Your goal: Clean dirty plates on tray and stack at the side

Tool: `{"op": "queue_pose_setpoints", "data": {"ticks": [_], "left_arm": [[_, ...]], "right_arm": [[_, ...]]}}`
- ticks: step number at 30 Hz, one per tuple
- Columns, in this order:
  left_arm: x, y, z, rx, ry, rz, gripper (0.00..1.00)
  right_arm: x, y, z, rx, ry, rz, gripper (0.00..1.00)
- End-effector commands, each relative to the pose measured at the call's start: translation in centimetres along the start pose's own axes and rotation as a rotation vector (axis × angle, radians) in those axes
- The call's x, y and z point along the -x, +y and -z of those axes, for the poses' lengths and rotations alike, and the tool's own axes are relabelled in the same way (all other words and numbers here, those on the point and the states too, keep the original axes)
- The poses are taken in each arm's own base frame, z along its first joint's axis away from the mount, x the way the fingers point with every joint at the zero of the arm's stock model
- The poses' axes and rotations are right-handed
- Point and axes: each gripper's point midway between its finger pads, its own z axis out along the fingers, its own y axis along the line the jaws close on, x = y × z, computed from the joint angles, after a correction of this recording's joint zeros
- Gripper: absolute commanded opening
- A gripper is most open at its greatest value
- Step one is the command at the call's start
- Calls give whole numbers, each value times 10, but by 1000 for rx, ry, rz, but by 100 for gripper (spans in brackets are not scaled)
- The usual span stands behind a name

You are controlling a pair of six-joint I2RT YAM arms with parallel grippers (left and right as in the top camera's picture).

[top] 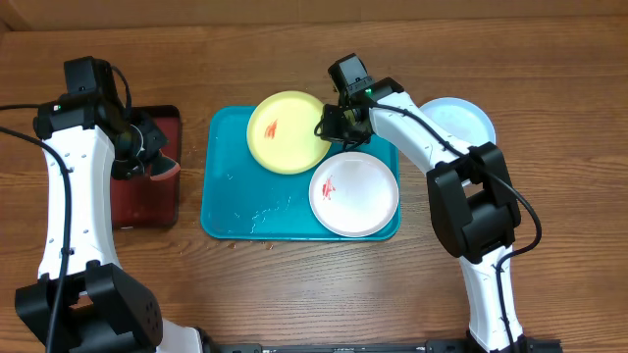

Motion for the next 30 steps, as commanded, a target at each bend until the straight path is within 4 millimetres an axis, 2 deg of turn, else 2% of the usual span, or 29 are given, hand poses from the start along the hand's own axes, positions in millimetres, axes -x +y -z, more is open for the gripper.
{"op": "queue_pose_setpoints", "data": {"ticks": [1,7,11,13,20,23,25,27,30], "left_arm": [[-6,-10,0,-33,16,-57,4],[-16,-28,0,-80,35,-151,4],[-23,-38,-2,-86,44,-198,4],[-30,-43,-4,-87,56,-219,4],[-60,-57,-25,-85,110,-290,4],[-76,-65,-40,-90,128,-334,4],[-89,-75,-48,-115,143,-368,4],[-101,-85,-54,-144,156,-399,4],[-112,-93,-61,-153,156,-425,4]], "right_arm": [[-18,37,1,110,58,231,4],[-59,57,-7,66,134,404,4],[-74,60,-10,-5,146,448,4],[-79,55,-11,-60,148,464,4],[-69,52,-13,-116,91,423,4],[-66,52,-16,-112,76,424,11],[-64,51,-17,-120,69,424,11],[-64,52,-17,-119,66,425,19],[-63,50,-17,-128,62,425,16]]}}
